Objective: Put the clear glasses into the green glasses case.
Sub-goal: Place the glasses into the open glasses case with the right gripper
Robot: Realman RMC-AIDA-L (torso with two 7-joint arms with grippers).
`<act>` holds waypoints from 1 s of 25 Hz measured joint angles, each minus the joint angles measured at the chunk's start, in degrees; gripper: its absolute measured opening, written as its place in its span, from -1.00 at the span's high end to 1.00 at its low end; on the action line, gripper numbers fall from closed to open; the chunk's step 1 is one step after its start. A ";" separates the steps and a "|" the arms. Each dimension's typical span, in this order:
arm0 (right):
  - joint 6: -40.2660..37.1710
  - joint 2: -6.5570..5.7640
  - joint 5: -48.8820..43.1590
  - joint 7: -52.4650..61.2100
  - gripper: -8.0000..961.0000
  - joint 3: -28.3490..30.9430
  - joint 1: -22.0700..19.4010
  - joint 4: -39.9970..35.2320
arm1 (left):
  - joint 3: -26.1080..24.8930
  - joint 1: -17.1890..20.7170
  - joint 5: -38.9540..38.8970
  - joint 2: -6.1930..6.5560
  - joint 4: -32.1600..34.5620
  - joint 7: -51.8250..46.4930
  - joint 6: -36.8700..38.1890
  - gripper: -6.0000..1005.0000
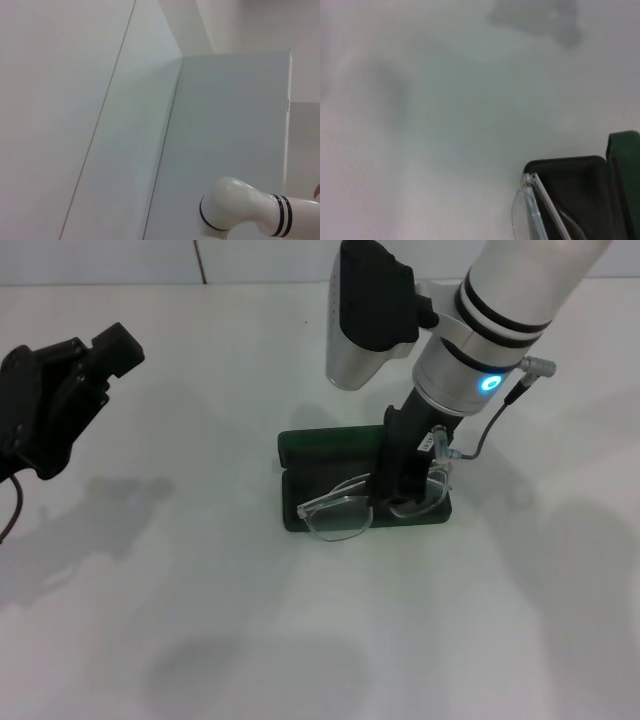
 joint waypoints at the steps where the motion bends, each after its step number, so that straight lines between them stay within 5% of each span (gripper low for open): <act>1: 0.14 0.00 -0.02 0.13 0.65 0.00 0.01 0.00 | 0.00 0.02 0.00 0.00 0.00 0.00 0.00 0.93; 25: 0.43 0.00 -0.15 0.27 0.72 -0.79 -0.73 -0.12 | 0.00 0.28 0.02 -0.12 0.00 0.00 -0.10 0.93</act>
